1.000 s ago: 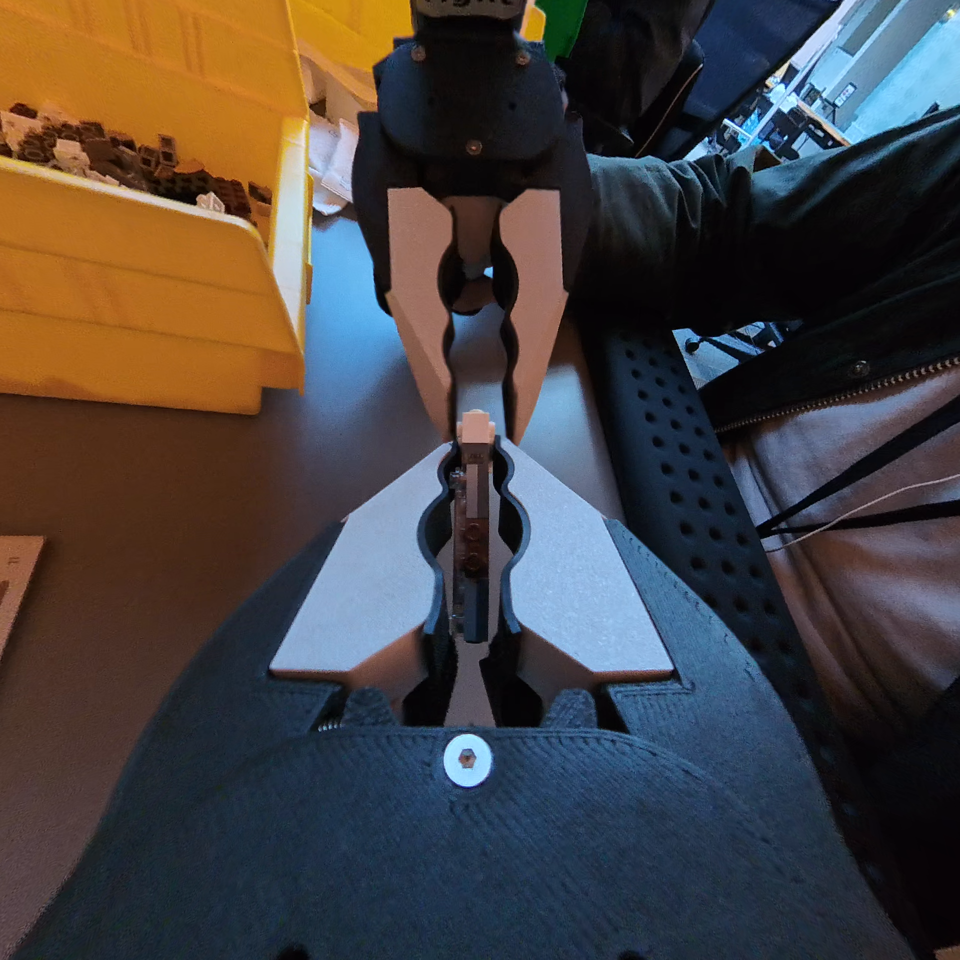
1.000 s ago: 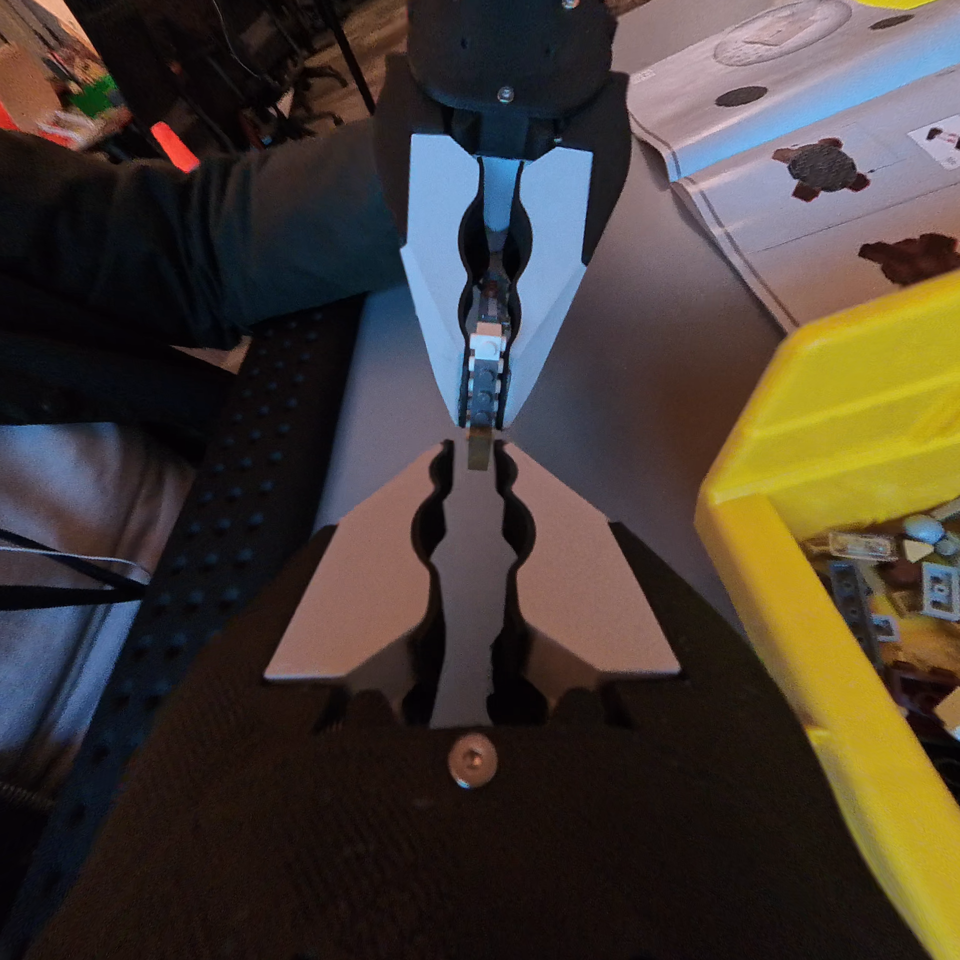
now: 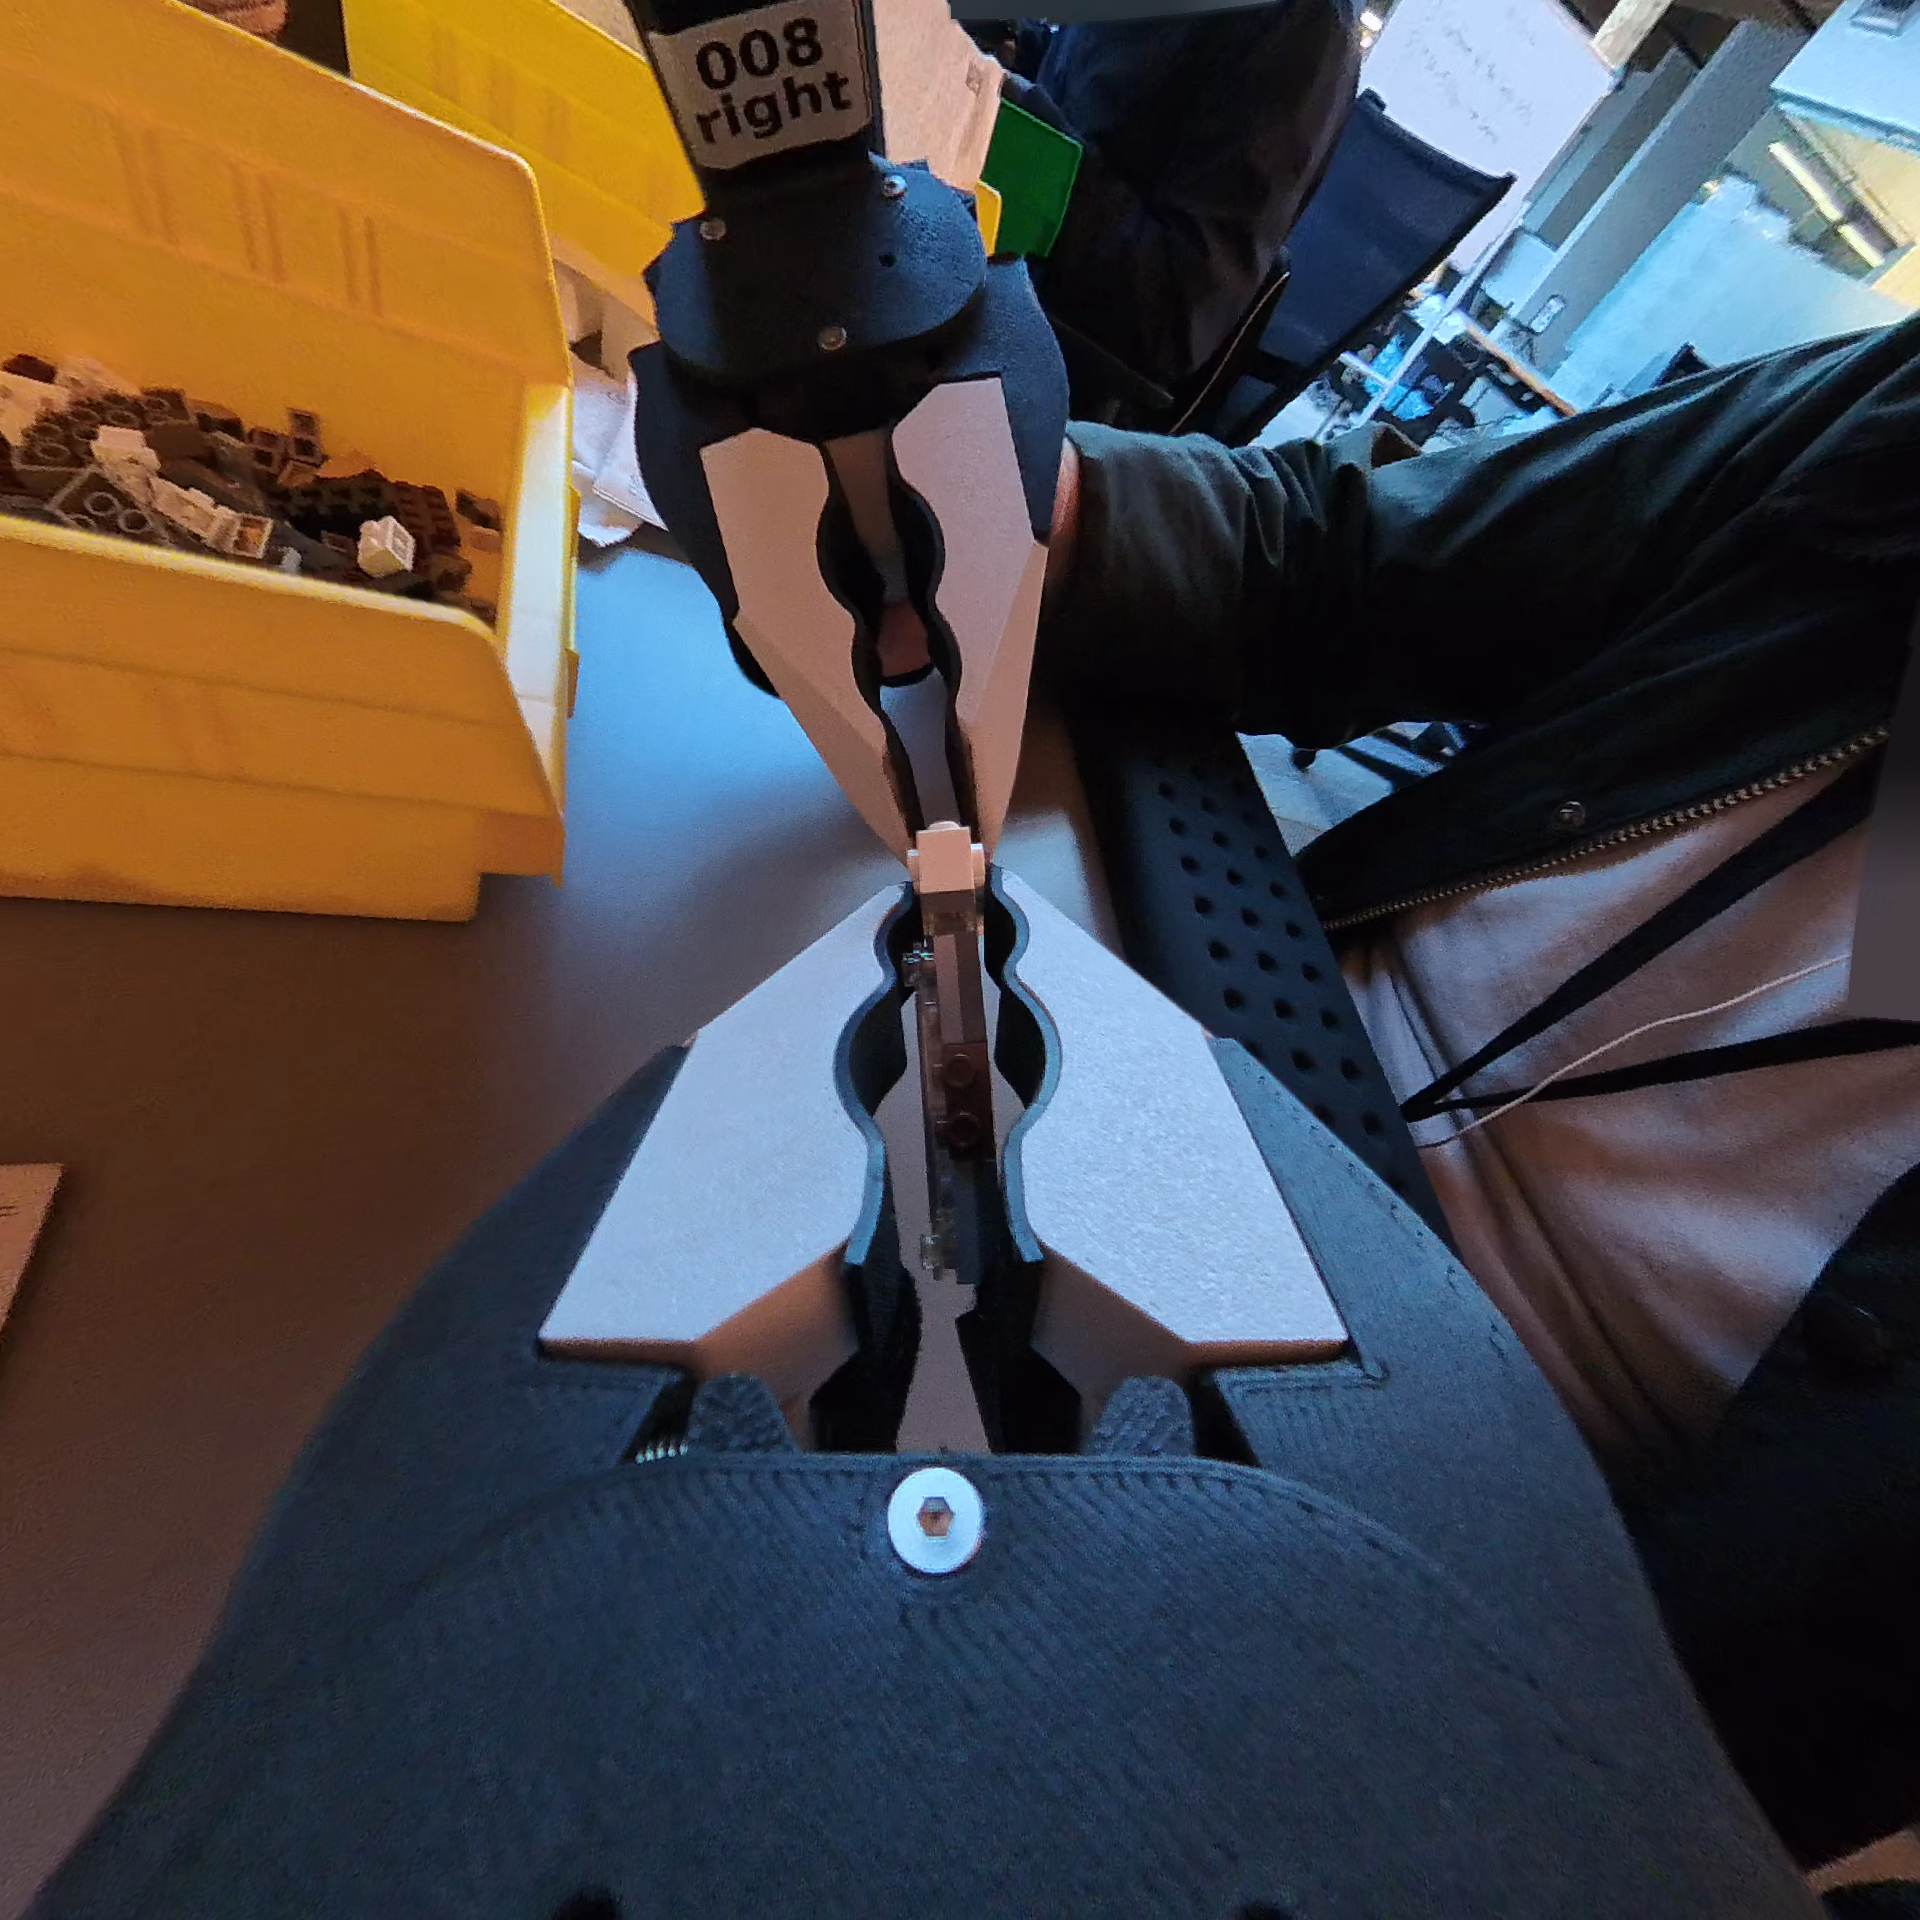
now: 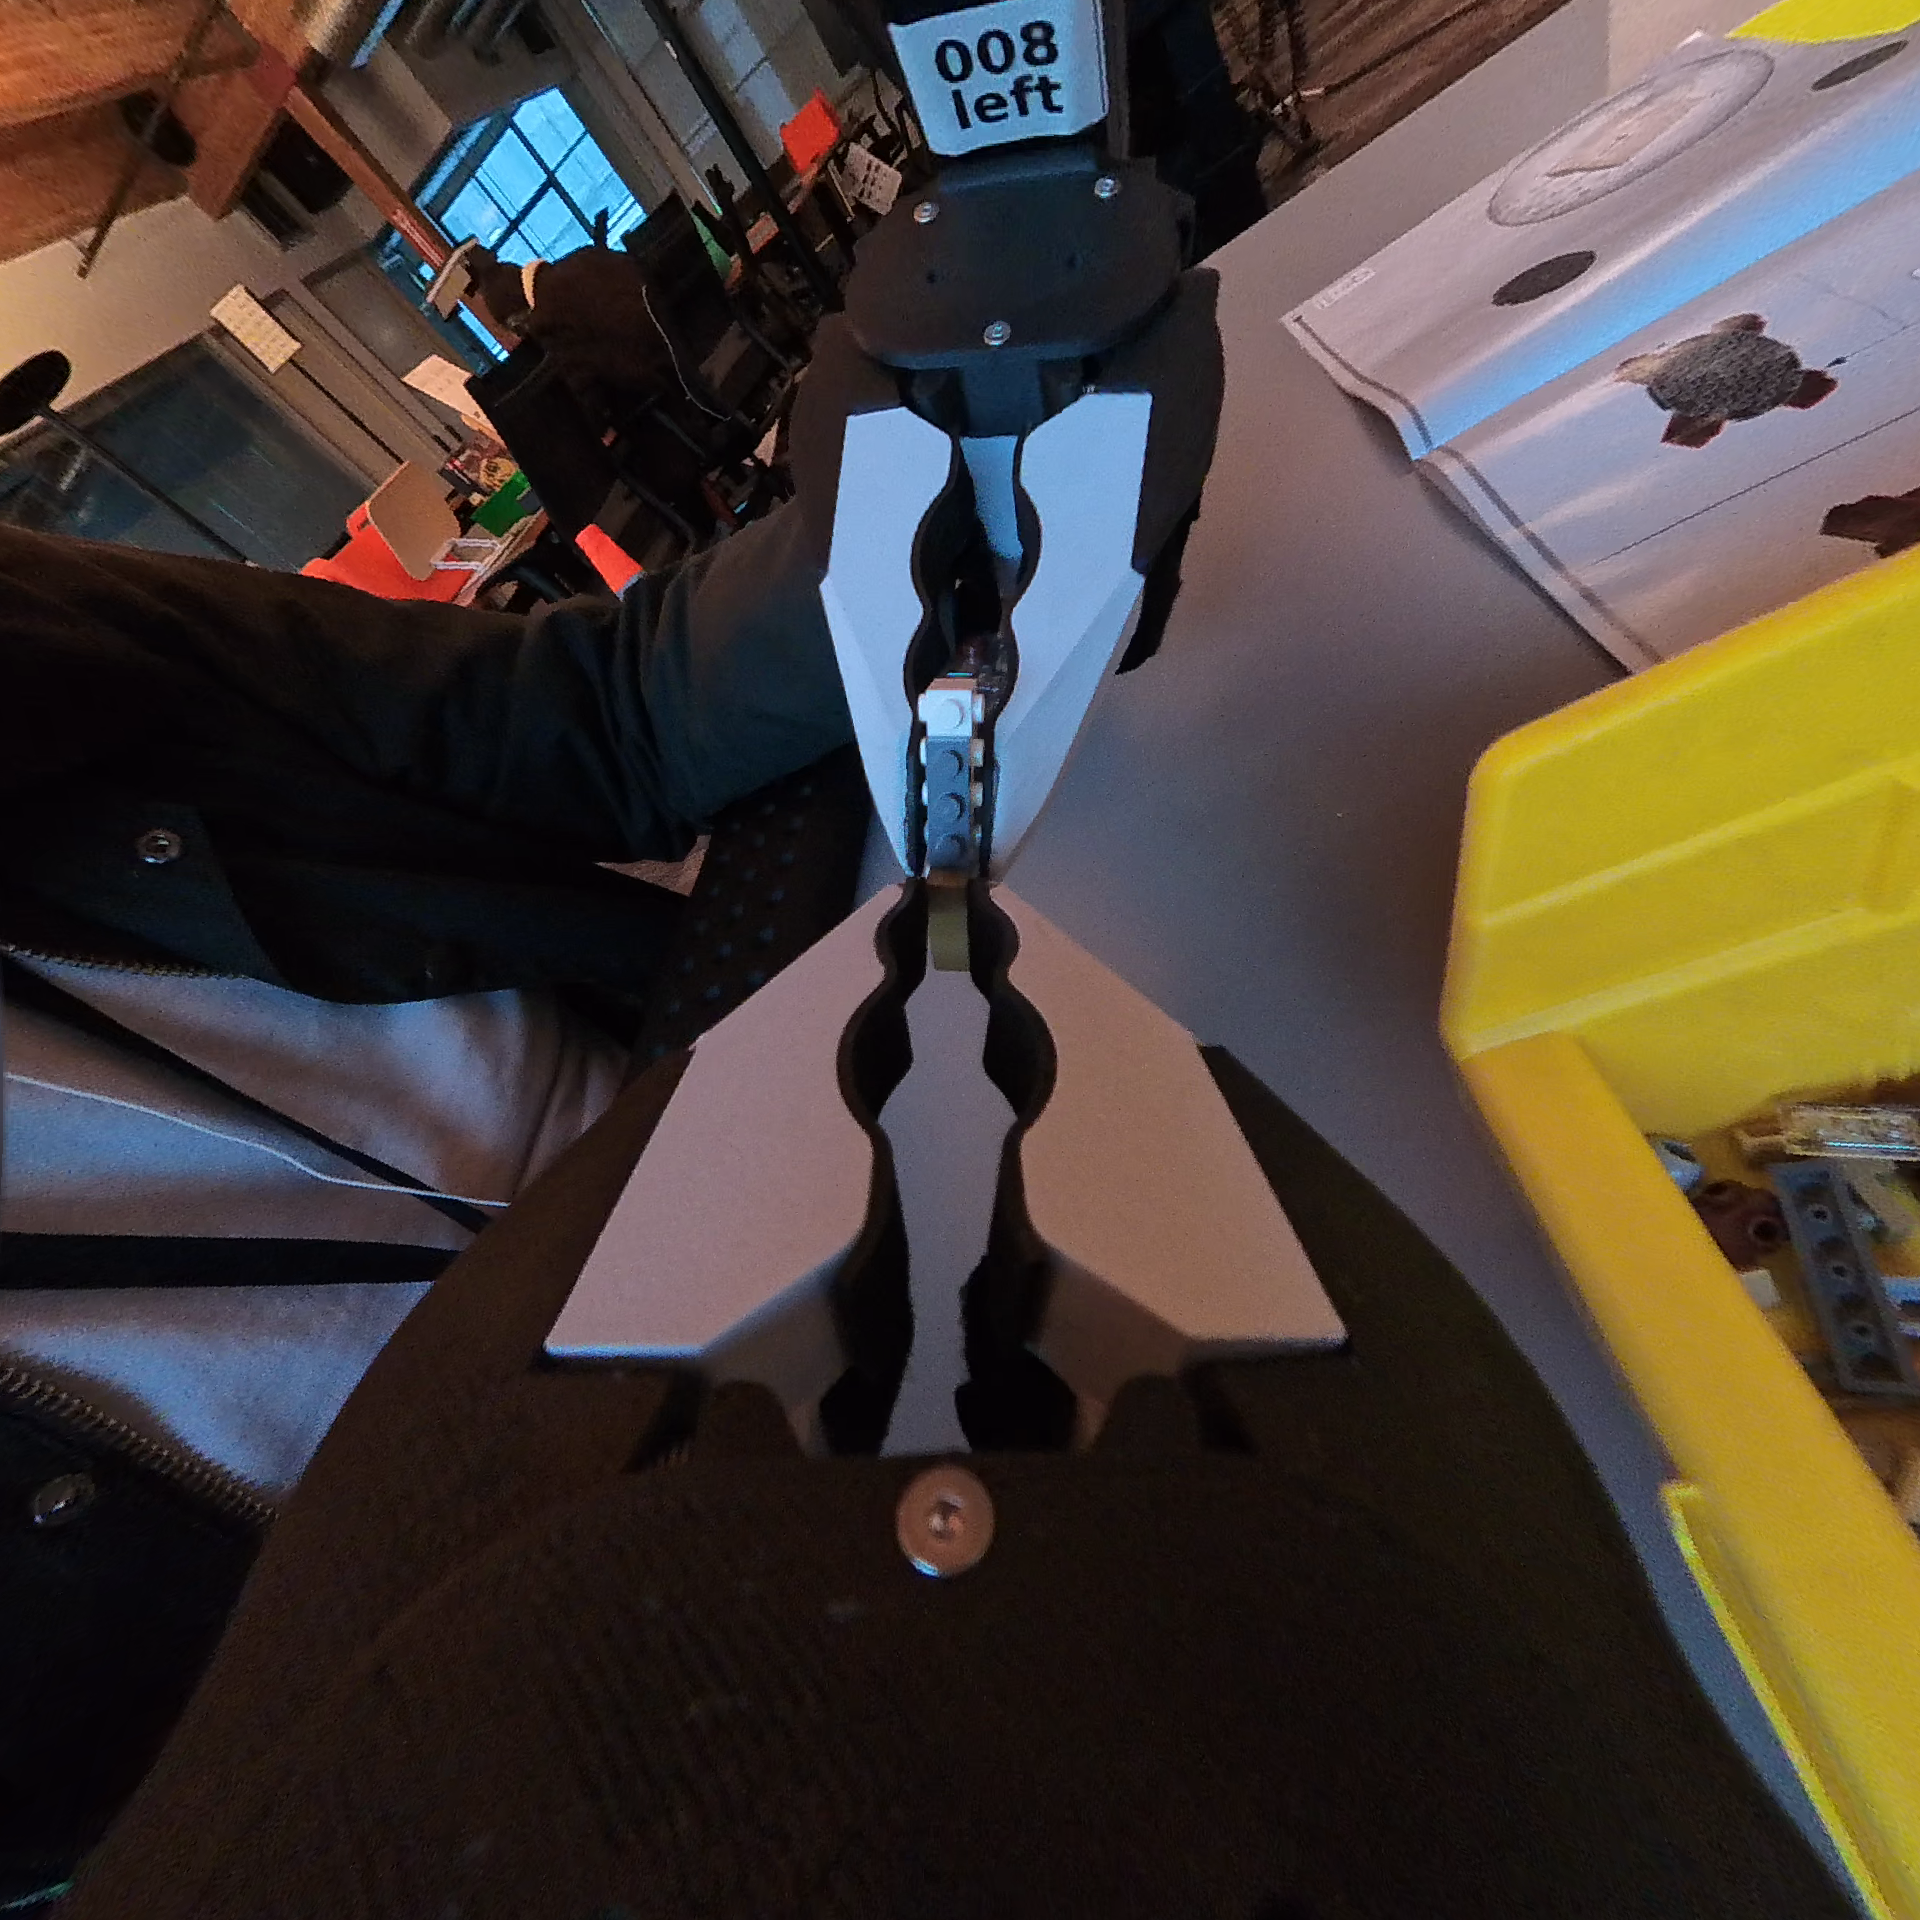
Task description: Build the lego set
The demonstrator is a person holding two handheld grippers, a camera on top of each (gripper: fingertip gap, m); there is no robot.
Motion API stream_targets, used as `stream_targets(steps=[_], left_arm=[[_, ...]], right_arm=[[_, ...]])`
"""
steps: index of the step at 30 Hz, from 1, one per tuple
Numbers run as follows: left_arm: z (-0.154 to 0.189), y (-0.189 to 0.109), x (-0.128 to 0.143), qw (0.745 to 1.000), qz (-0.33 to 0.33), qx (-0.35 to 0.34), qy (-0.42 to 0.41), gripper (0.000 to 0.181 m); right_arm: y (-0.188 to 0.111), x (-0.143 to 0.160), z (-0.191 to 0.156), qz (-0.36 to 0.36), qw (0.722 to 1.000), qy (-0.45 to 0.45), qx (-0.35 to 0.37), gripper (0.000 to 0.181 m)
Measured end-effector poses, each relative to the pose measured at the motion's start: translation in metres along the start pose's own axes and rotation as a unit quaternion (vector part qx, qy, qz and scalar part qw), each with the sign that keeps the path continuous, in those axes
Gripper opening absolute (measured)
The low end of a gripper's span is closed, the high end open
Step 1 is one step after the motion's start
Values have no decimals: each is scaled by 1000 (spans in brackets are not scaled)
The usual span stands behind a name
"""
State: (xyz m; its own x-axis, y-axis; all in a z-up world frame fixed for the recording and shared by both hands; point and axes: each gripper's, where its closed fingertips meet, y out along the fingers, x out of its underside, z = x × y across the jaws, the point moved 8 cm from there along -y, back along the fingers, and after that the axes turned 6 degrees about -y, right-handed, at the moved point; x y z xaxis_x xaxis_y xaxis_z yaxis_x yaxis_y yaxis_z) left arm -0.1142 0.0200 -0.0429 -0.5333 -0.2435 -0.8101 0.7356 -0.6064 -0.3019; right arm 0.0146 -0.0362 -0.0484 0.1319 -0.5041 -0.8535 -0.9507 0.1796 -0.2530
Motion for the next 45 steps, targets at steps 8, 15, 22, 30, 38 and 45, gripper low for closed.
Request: stream_targets(steps=[8,15,22,30,38,45], left_arm=[[-12,-53,-1,996,75,-31,-24,9],[-15,-20,17,999,-21,-26,-41,10],[-19,-19,18,998,-17,-12,-66,10],[-18,-16,19,997,-20,-7,-71,10],[-16,-8,19,996,-32,-8,-83,10],[-19,-5,20,995,-34,-11,-96,10]], right_arm=[[-63,-16,1,133,991,26,0,5],[-81,-22,3,234,964,89,-93,5],[-89,-23,8,258,957,99,-86,5],[-99,-12,35,276,953,122,37,5],[-118,-20,34,272,926,-6,261,37],[-18,-5,10,84,991,-7,100,26]])
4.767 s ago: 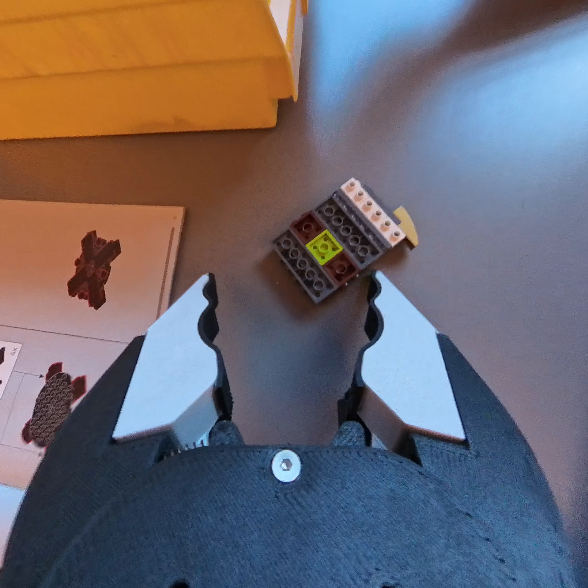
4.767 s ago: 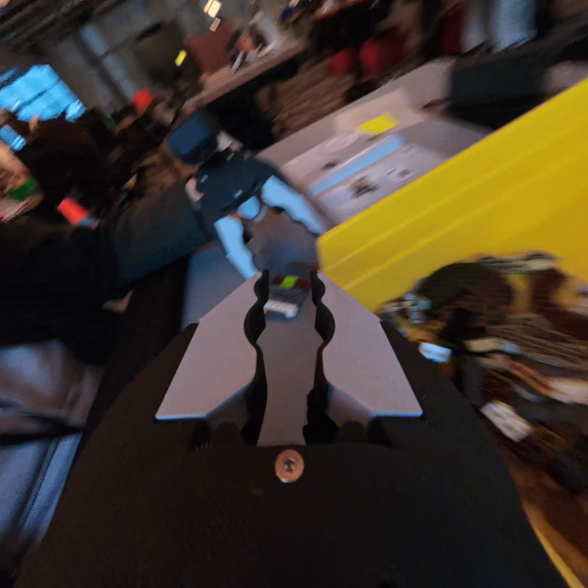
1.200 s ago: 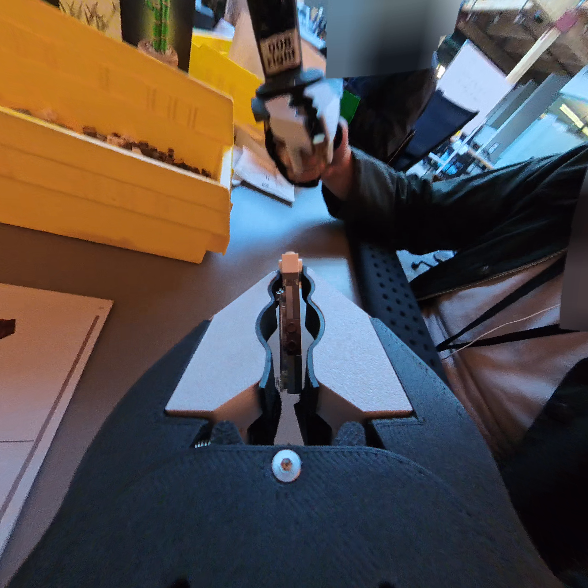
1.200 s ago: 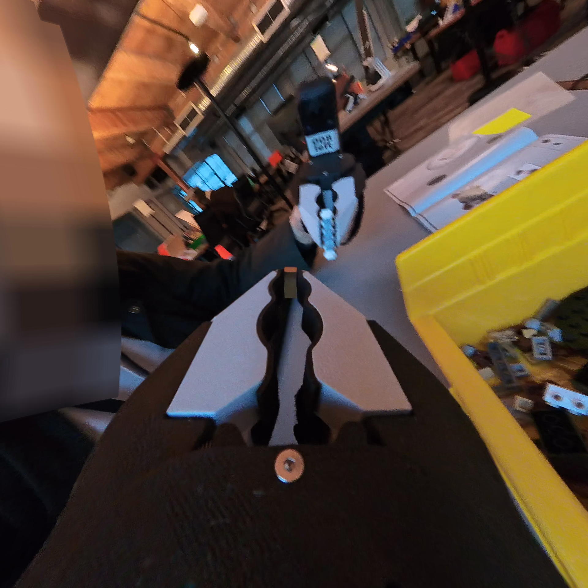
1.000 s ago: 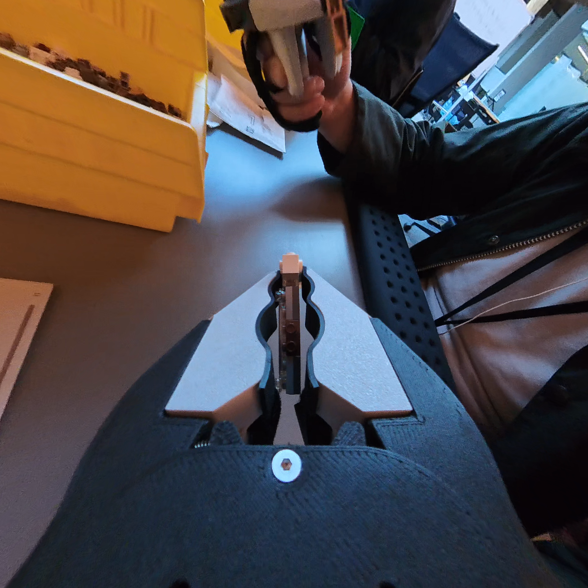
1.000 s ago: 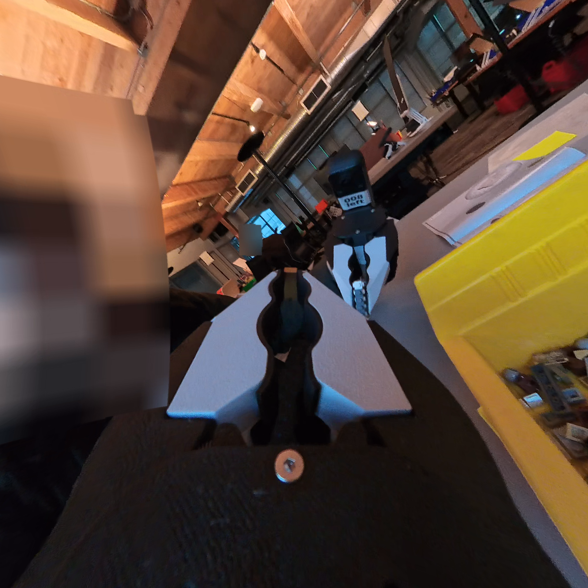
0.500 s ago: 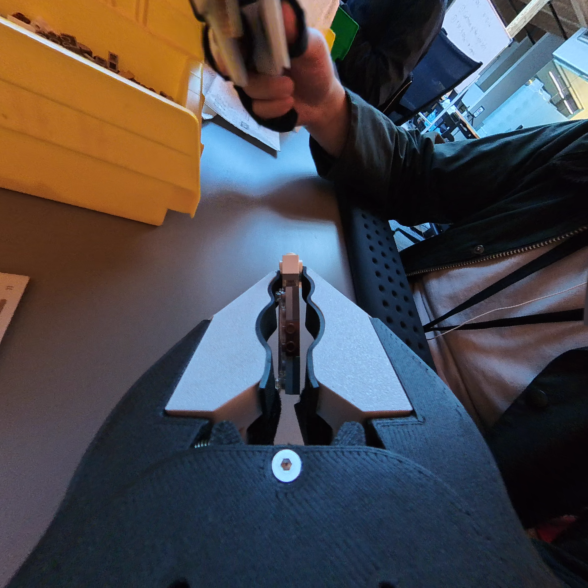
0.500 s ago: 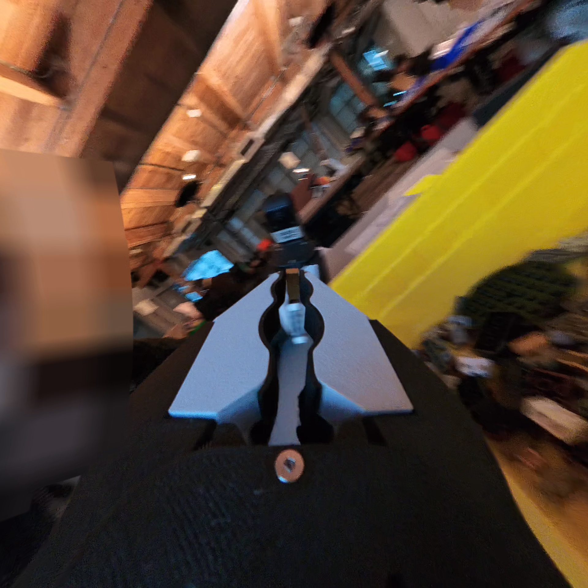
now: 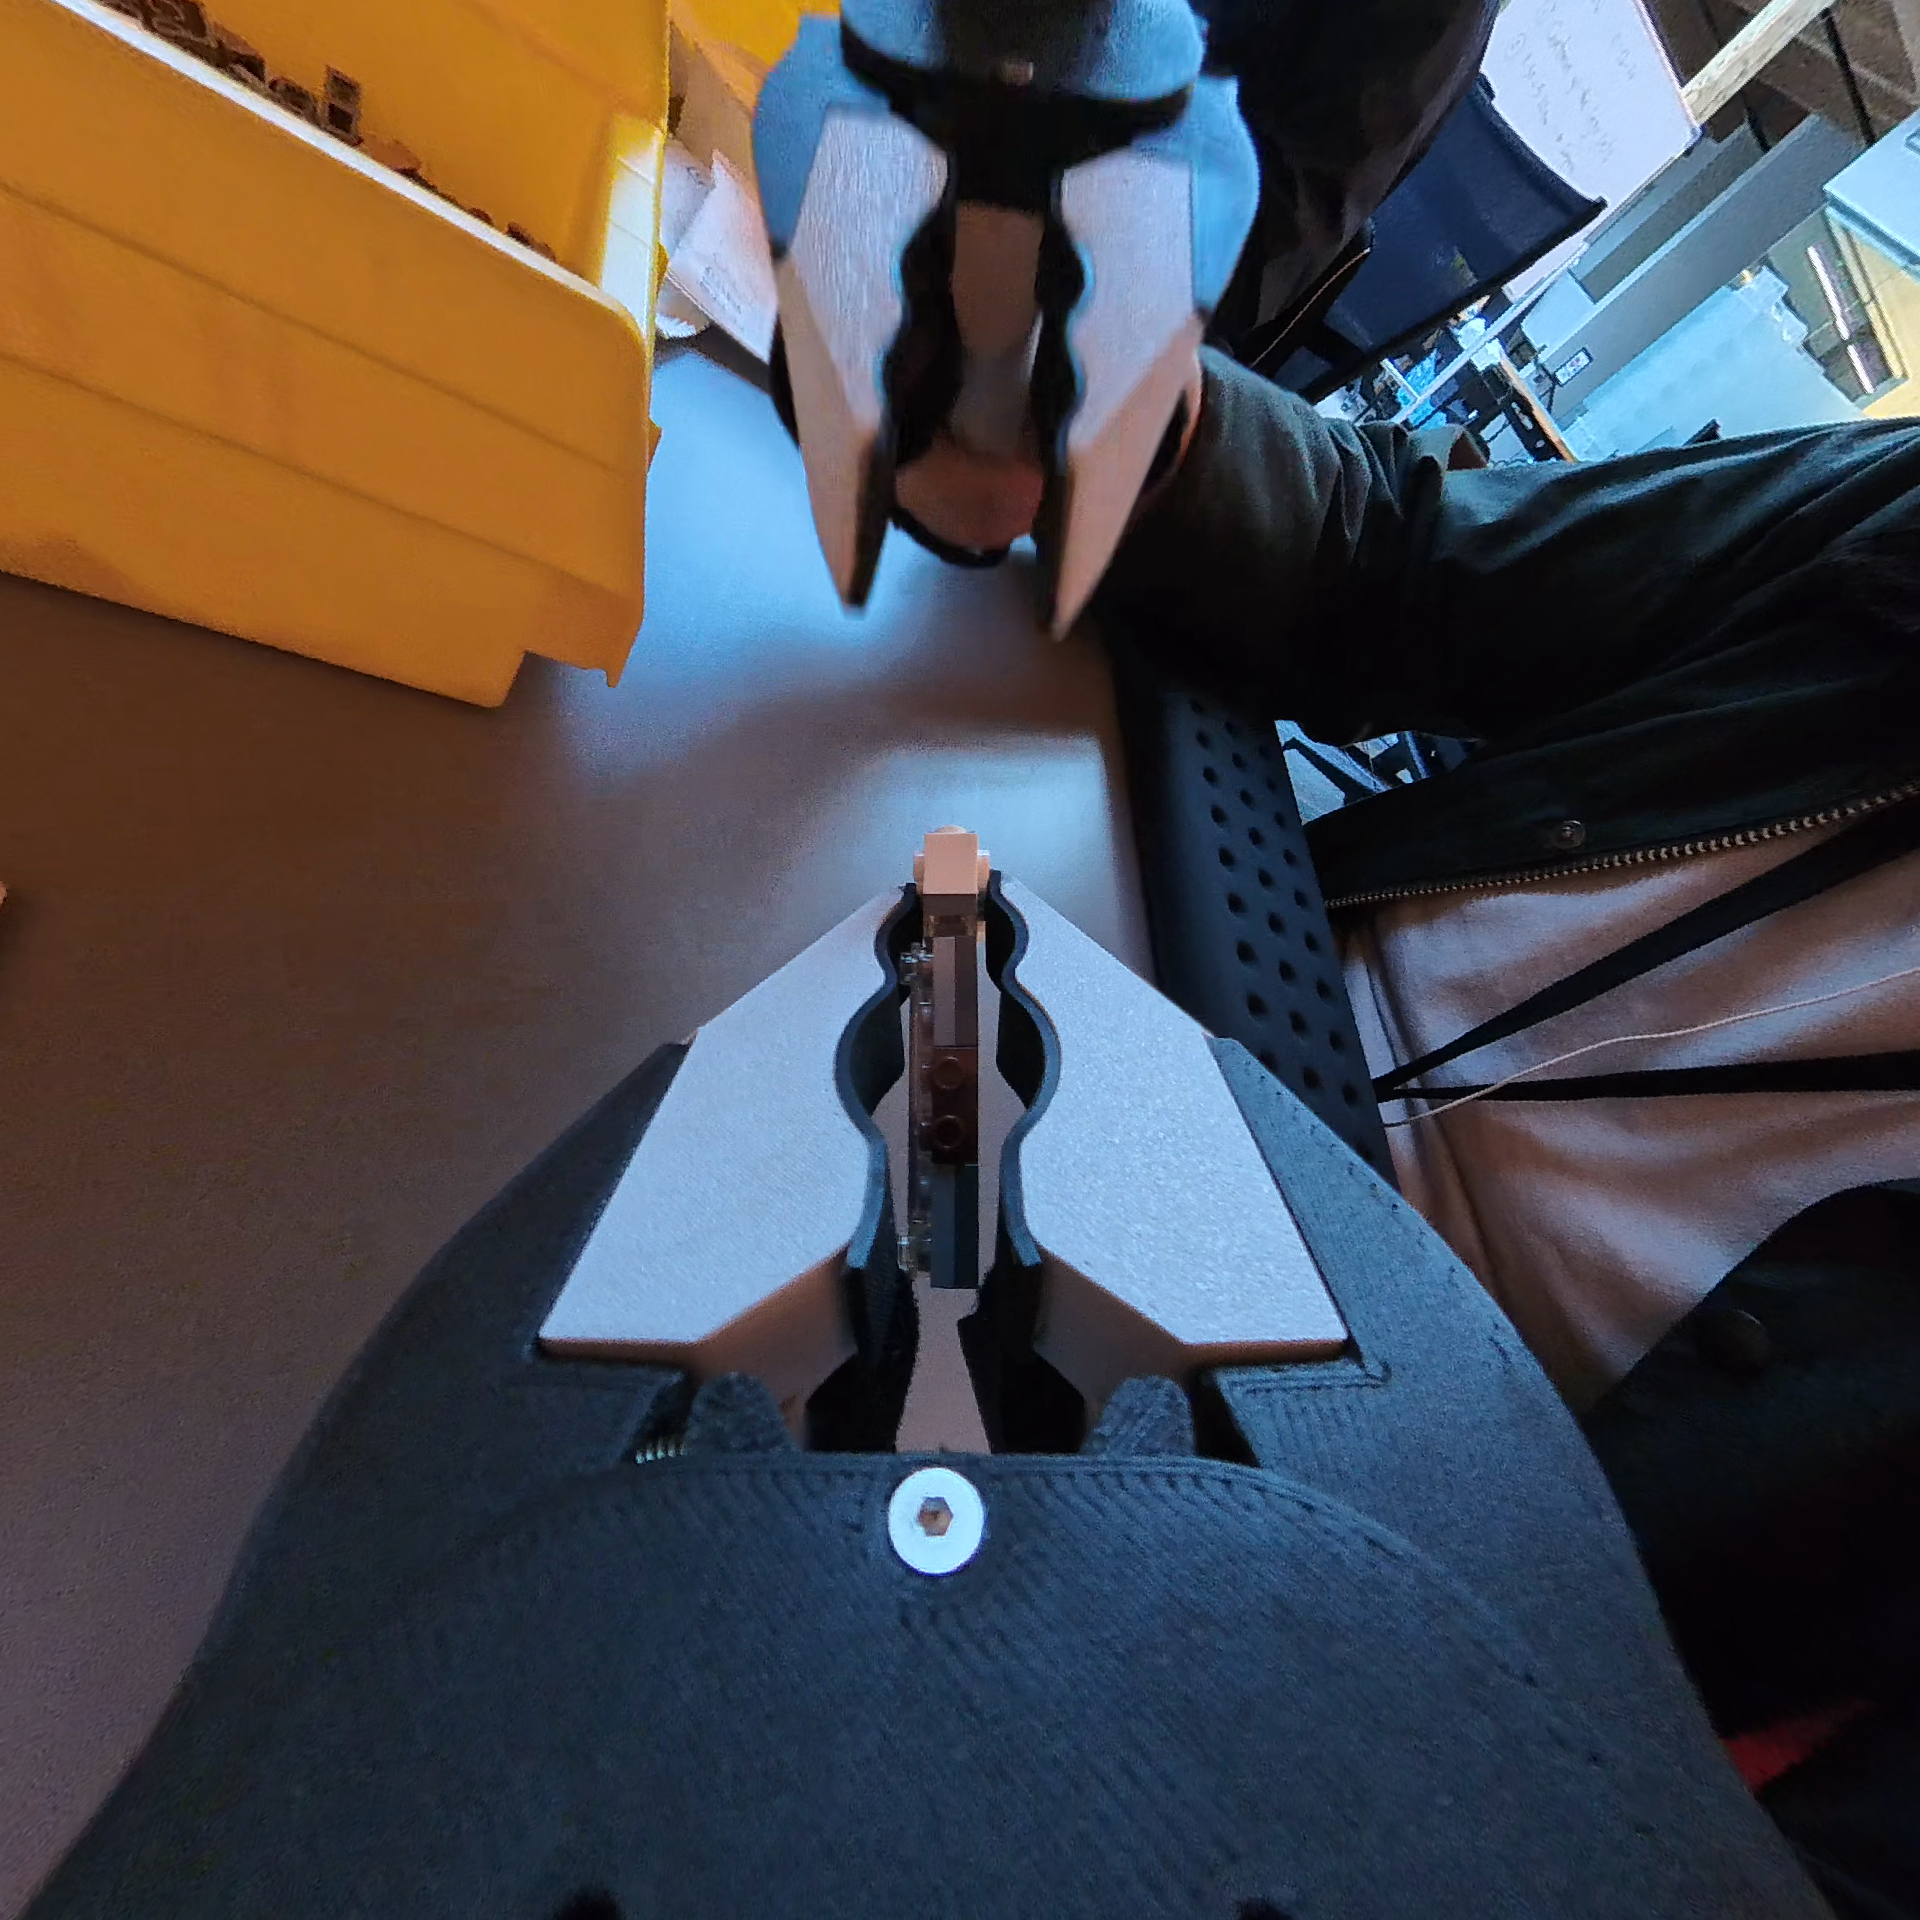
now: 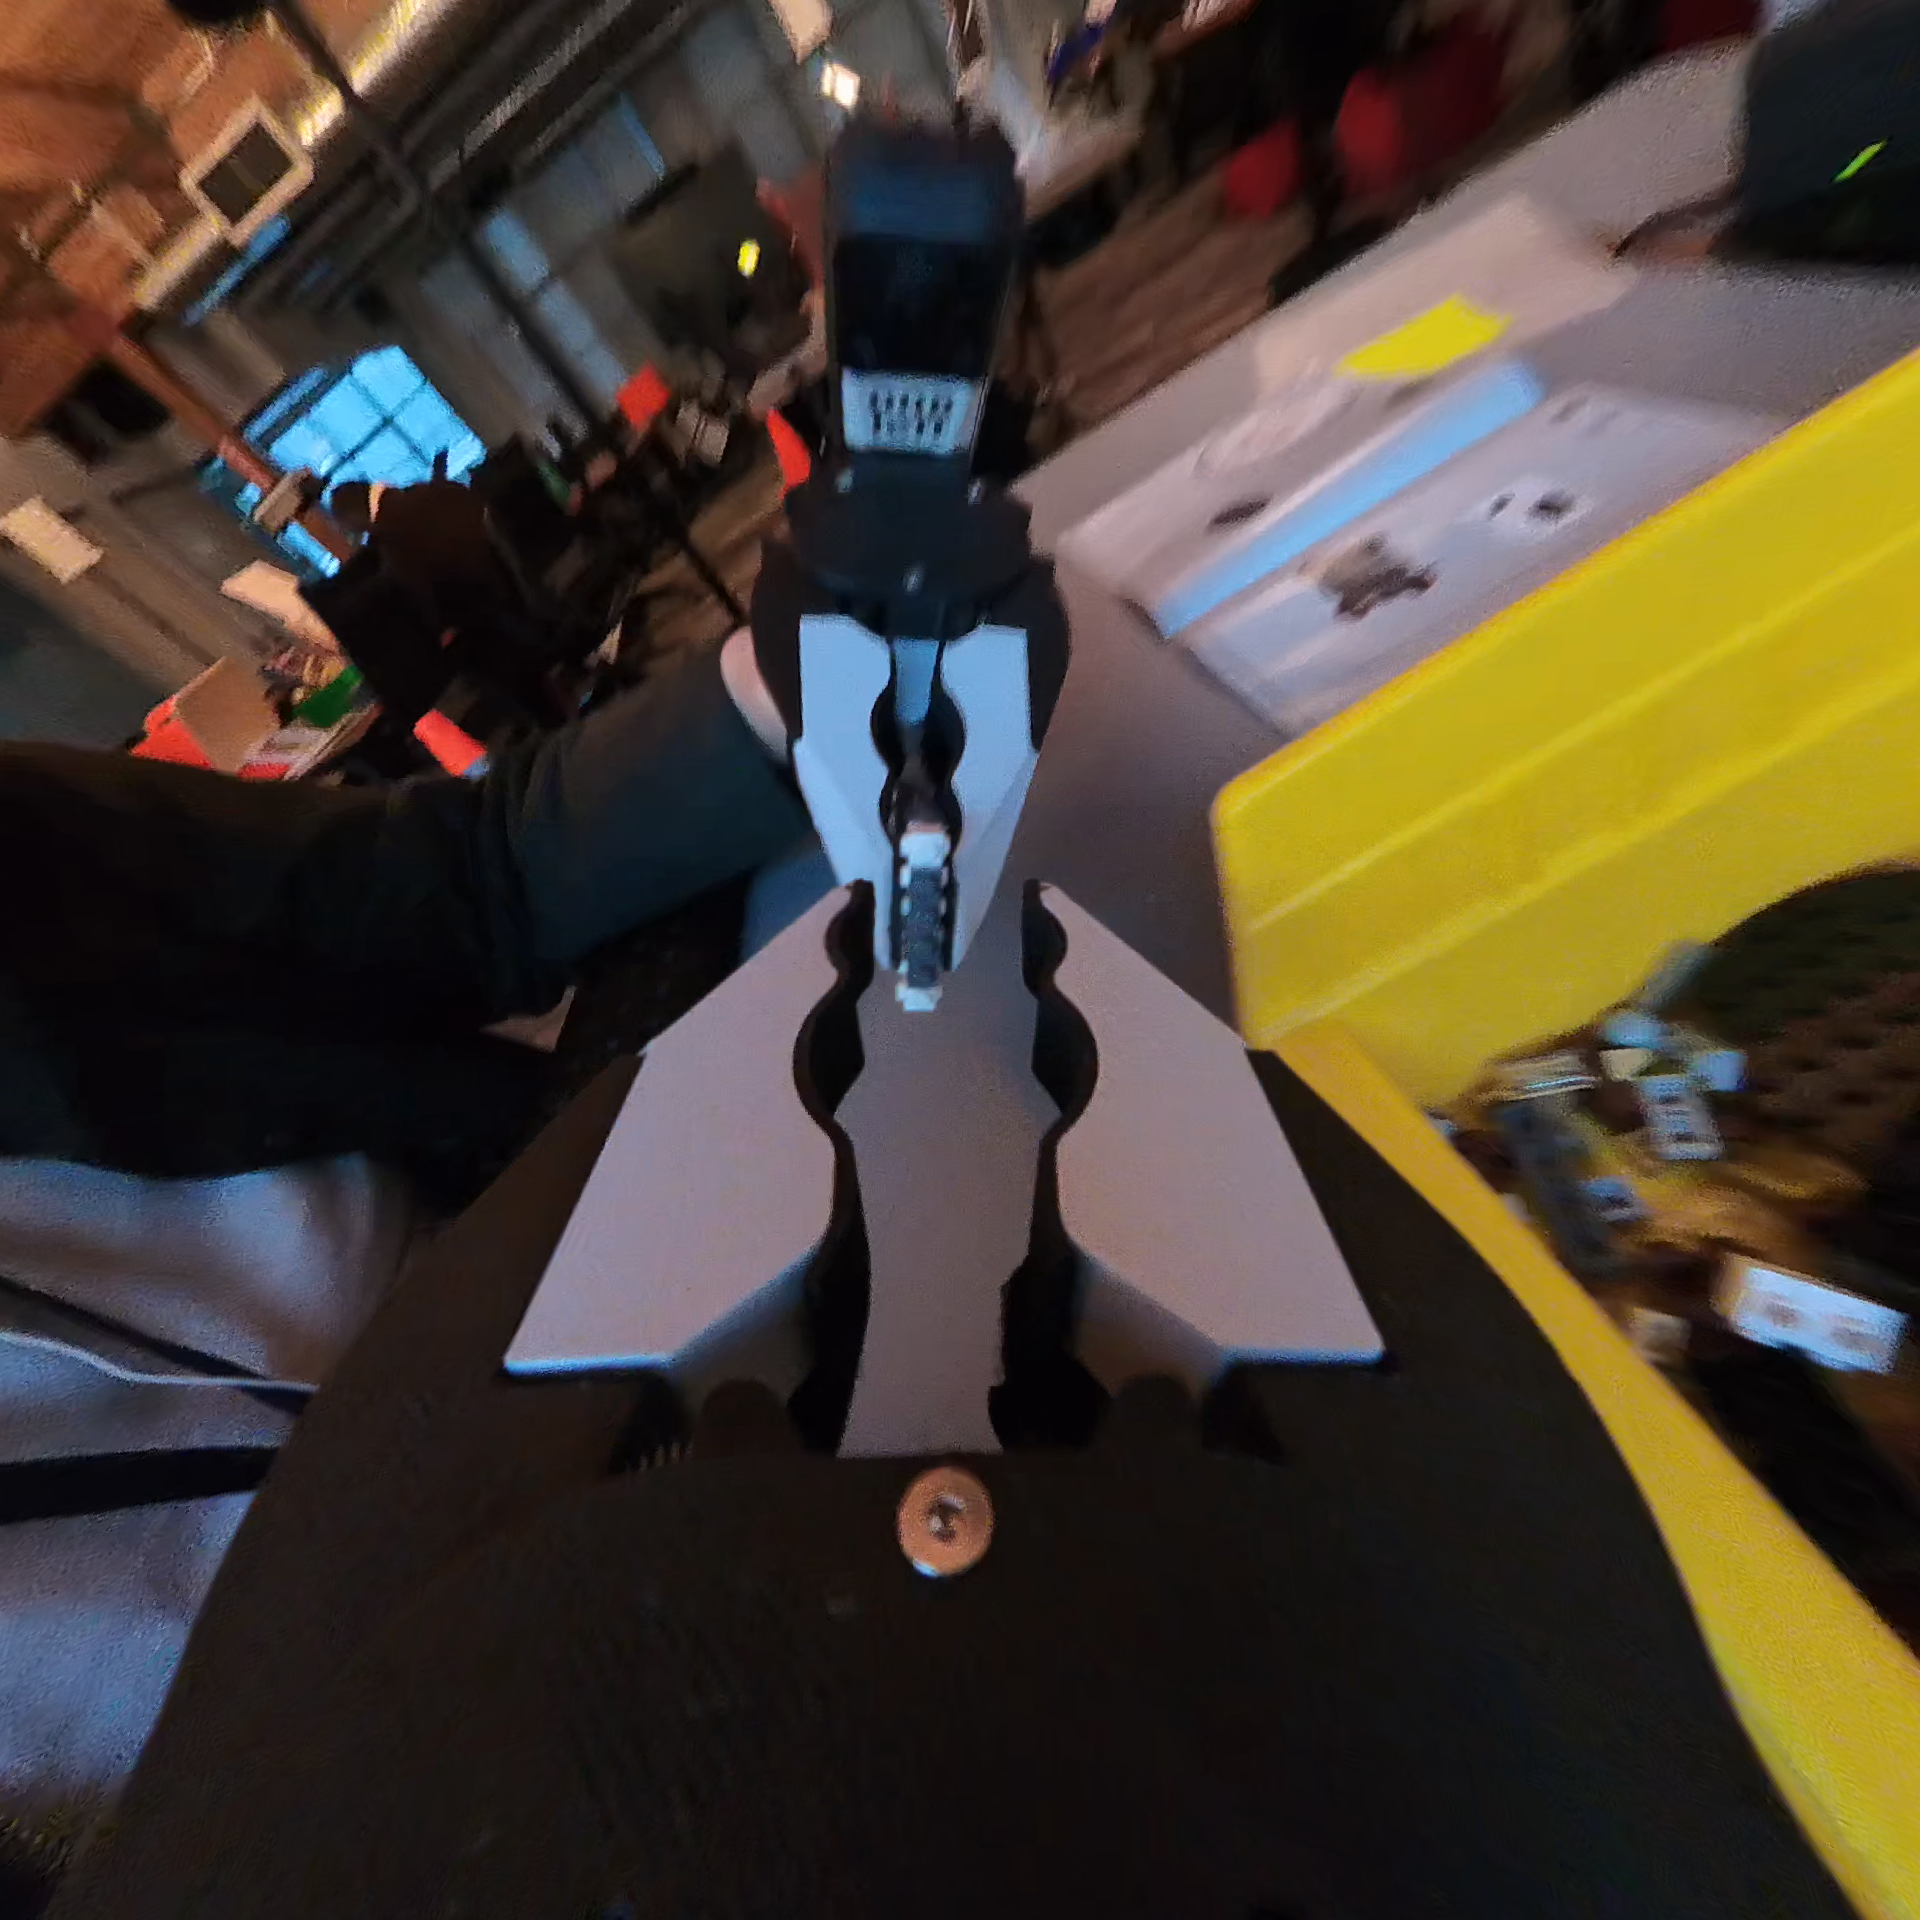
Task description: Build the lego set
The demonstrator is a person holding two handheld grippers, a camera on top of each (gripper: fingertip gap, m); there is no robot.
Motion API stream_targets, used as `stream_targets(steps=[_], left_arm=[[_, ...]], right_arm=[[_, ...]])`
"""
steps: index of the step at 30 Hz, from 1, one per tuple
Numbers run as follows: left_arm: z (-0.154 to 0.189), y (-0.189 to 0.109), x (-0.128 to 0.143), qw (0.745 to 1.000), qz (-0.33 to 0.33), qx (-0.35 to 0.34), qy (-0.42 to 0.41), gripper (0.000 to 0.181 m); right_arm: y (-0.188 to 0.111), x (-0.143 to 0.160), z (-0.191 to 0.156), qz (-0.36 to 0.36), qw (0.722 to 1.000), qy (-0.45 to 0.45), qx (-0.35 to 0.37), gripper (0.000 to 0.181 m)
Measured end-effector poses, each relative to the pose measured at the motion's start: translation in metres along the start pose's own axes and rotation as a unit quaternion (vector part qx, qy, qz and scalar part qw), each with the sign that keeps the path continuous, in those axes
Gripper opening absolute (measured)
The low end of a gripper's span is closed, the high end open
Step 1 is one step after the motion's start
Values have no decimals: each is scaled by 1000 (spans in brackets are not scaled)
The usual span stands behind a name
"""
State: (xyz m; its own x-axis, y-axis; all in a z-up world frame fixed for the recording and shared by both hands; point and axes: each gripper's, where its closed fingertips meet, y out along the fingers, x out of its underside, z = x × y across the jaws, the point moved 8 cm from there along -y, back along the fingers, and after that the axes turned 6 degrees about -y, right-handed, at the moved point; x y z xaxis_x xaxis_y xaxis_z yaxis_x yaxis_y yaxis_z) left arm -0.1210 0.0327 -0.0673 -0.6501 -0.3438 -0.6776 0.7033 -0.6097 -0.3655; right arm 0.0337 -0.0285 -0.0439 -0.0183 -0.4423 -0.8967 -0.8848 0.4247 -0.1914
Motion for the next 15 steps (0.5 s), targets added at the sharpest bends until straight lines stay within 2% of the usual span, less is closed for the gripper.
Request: stream_targets(steps=[8,9,10,15], left_arm=[[4,5,0,1000,-7,7,3,9],[5,6,0,1000,-10,7,4,10],[5,7,1,1000,-16,9,5,10],[5,4,-4,1000,15,25,-9,15]], right_arm=[[34,15,-3,-39,998,34,-26,21],[35,16,-5,-43,997,38,-43,9],[36,16,-7,-48,996,44,-59,5],[30,11,-2,-30,995,69,-59,5]])
